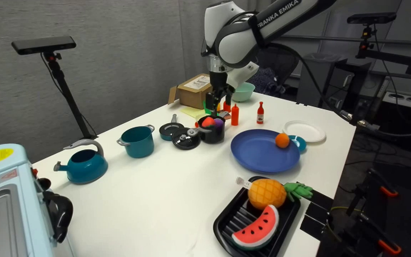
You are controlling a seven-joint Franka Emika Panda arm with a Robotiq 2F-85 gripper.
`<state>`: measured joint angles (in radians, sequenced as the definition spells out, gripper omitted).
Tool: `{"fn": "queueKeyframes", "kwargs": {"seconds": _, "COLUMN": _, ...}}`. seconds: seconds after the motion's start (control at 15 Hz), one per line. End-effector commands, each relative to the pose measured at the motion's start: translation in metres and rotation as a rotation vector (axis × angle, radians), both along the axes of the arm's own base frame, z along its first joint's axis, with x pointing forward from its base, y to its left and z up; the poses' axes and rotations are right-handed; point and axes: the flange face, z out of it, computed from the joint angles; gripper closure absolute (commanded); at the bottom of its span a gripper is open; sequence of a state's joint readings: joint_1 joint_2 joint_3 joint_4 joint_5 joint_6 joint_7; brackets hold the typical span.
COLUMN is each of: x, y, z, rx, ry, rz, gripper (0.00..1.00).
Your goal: Put the pineapple and watermelon plushies on the black plate, then put the purple and strawberry plushies in the black pot, then the orange plushie on the white plate
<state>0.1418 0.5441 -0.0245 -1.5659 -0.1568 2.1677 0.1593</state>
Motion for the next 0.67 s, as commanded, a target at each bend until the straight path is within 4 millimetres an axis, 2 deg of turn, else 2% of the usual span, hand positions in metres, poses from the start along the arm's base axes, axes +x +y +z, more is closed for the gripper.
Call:
{"fn": "queueKeyframes", "kwargs": {"seconds": 0.0, "x": -0.04, "y": -0.02, "z": 0.002, "rx": 0.002, "ry": 0.125, "rz": -0.003, "gripper": 0.0}}
{"fn": "queueKeyframes", "kwargs": {"seconds": 0.27, "x": -0.082, "y": -0.057, "z": -0.031, "rx": -0.023, "ry": 0.268, "rz": -0.071, "gripper": 0.0}}
{"fn": "queueKeyframes", "kwargs": {"seconds": 0.6, "x": -0.114, "y": -0.101, "z": -0.057, "rx": -0.023, "ry": 0.34, "rz": -0.142, "gripper": 0.0}}
